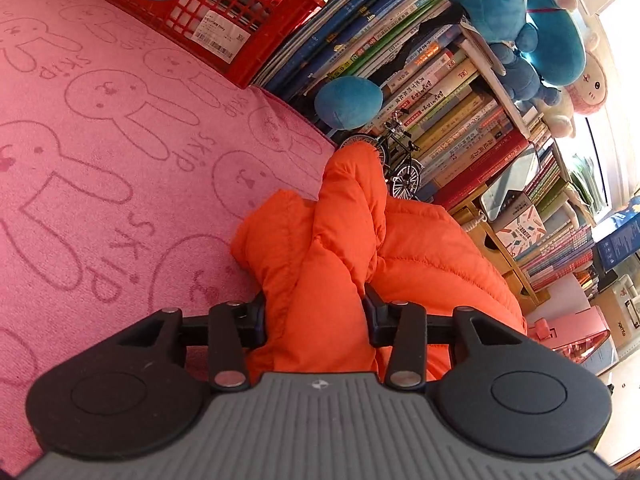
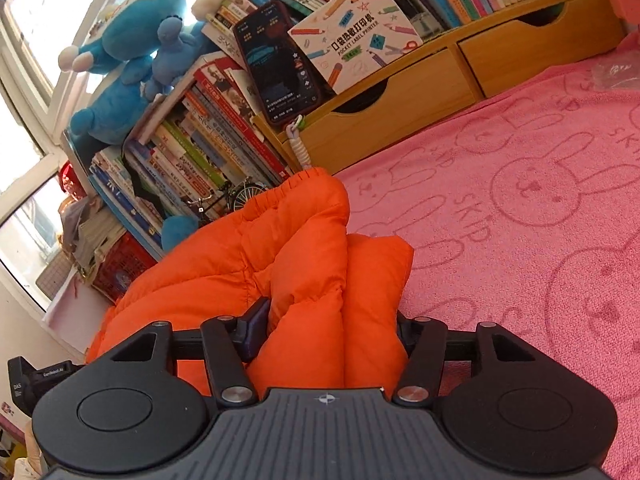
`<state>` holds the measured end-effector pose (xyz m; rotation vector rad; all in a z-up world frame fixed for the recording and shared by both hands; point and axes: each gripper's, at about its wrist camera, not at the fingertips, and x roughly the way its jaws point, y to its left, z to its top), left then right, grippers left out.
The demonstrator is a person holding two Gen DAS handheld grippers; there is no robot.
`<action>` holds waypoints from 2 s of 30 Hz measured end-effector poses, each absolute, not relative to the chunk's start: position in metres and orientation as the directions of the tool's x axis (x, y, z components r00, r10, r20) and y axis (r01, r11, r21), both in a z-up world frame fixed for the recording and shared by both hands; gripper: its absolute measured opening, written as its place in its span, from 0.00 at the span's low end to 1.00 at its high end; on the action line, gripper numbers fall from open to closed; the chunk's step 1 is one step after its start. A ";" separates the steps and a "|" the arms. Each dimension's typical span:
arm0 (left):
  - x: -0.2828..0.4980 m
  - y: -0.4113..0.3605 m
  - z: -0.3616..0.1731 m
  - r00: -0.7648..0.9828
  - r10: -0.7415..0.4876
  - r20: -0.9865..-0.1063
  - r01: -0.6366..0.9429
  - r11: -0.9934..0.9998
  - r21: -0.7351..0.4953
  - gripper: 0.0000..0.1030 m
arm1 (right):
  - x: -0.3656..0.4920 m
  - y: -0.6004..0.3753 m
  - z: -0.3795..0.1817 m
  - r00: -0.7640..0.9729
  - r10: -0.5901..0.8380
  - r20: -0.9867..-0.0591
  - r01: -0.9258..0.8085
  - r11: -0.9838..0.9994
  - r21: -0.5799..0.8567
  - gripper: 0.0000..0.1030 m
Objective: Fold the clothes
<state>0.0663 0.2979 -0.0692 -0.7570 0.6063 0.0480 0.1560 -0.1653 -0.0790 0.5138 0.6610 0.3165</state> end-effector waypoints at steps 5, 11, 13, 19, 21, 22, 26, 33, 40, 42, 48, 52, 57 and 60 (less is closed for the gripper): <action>0.025 0.283 -0.024 0.866 0.158 -0.474 -0.369 0.841 -0.396 0.60 | 0.107 -0.138 -0.035 0.884 0.107 -0.455 -0.021 0.981 0.191 0.93; 0.004 0.205 0.021 0.886 0.391 -0.249 -0.435 0.887 -0.156 0.79 | 0.045 -0.057 -0.003 0.986 -0.014 -0.165 -0.023 0.975 -0.222 1.00; 0.014 0.163 0.018 0.871 0.437 -0.225 -0.446 0.895 0.014 0.84 | 0.042 -0.015 -0.004 0.995 0.004 -0.095 -0.038 0.933 -0.357 1.00; 0.053 0.106 -0.015 0.848 0.427 -0.315 -0.336 0.891 0.304 0.84 | 0.042 0.067 -0.035 0.981 0.128 -0.143 -0.187 0.800 -0.570 1.00; 0.065 0.104 -0.032 0.817 0.470 -0.334 -0.327 0.854 0.404 0.85 | 0.041 0.078 -0.047 0.985 0.112 -0.132 -0.170 0.758 -0.630 1.00; 0.067 0.104 -0.039 0.811 0.488 -0.323 -0.324 0.834 0.447 0.85 | 0.040 0.079 -0.053 0.986 0.104 -0.132 -0.166 0.739 -0.653 1.00; 0.070 0.100 -0.070 0.811 0.538 -0.228 -0.314 0.730 0.607 0.85 | 0.040 0.077 -0.072 0.987 0.086 -0.138 -0.159 0.692 -0.704 1.00; 0.065 0.122 -0.067 0.802 0.527 -0.280 -0.277 0.744 0.608 0.86 | 0.046 0.044 -0.076 0.985 0.028 -0.173 -0.142 0.709 -0.691 1.00; 0.050 0.170 -0.059 0.760 0.528 -0.379 -0.315 0.809 0.496 0.97 | 0.050 -0.028 -0.079 0.958 -0.121 -0.261 -0.067 0.789 -0.610 1.00; 0.044 0.178 -0.058 0.755 0.524 -0.395 -0.318 0.819 0.478 0.99 | 0.050 -0.044 -0.080 0.948 -0.171 -0.269 -0.032 0.789 -0.613 1.00; 0.026 0.192 -0.052 0.757 0.489 -0.434 -0.300 0.850 0.433 1.00 | 0.044 -0.073 -0.081 0.925 -0.219 -0.310 -0.008 0.806 -0.592 1.00; 0.013 0.212 -0.042 0.758 0.427 -0.494 -0.295 0.899 0.324 1.00 | 0.040 -0.079 -0.080 0.919 -0.237 -0.314 -0.002 0.795 -0.606 1.00; -0.011 0.256 -0.020 0.761 0.332 -0.557 -0.364 0.930 0.058 1.00 | 0.034 -0.083 -0.072 0.907 -0.277 -0.319 0.010 0.769 -0.639 1.00; -0.014 0.262 -0.001 0.782 0.336 -0.525 -0.401 0.916 -0.012 0.97 | 0.033 -0.080 -0.049 0.925 -0.224 -0.307 0.003 0.812 -0.583 1.00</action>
